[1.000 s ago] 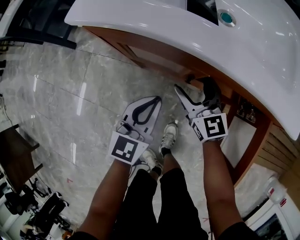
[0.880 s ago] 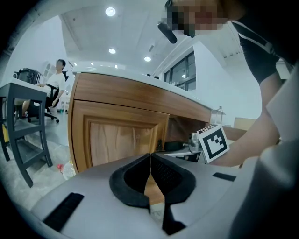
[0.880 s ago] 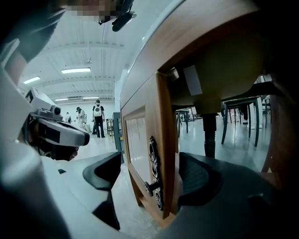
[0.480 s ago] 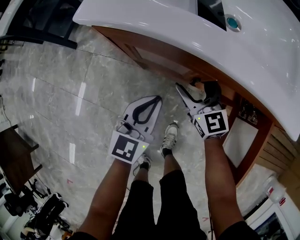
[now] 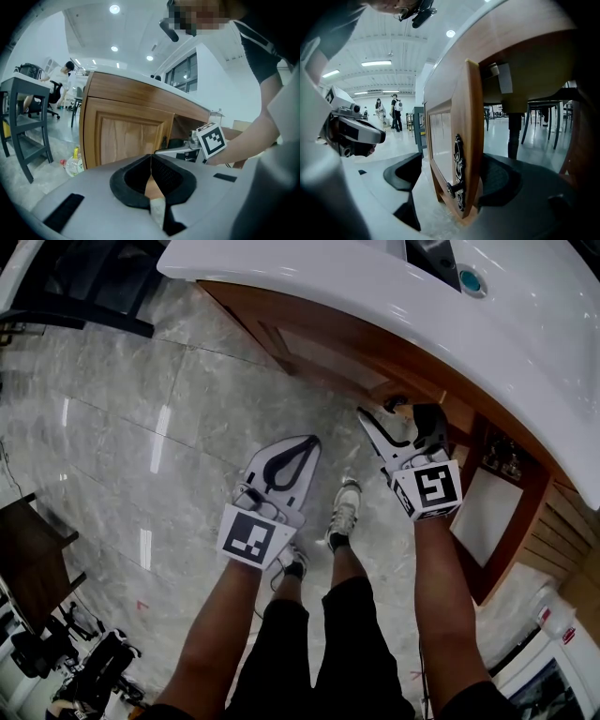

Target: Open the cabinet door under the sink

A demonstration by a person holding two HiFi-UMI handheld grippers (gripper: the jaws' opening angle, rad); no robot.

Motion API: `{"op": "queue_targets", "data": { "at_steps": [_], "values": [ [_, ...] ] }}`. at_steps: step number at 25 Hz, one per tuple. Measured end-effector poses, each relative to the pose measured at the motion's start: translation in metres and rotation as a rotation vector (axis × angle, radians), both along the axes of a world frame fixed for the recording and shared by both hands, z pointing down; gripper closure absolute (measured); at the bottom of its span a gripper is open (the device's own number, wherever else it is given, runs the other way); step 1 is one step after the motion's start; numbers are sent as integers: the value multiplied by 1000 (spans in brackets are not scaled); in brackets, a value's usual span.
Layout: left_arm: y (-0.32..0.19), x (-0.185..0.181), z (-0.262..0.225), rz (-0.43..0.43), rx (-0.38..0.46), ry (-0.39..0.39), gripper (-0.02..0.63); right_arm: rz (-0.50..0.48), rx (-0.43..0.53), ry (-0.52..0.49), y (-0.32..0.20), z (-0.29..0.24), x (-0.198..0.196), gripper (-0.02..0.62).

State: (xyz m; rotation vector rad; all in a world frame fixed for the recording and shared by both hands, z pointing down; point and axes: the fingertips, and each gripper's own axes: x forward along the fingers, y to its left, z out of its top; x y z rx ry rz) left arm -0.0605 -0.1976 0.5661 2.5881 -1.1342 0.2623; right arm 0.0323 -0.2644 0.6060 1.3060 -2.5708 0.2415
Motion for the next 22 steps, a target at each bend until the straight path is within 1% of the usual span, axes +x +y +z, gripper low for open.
{"op": "queue_targets", "data": {
  "at_steps": [7,15,18,22],
  "values": [
    [9,-7,-5,0,7,9,583,0,-10,12,18,-2,-9,227],
    [24,-28,-6,-4,4,13,583,23,-25,9,43,-3,-26,227],
    [31,-39,-5,-15,-3,17,583,48,-24,5,49,-2,-30,227],
    [45,-56,-2,-24,-13,3,583,71,-36,-1,62,-2,-39,227]
  ]
}}
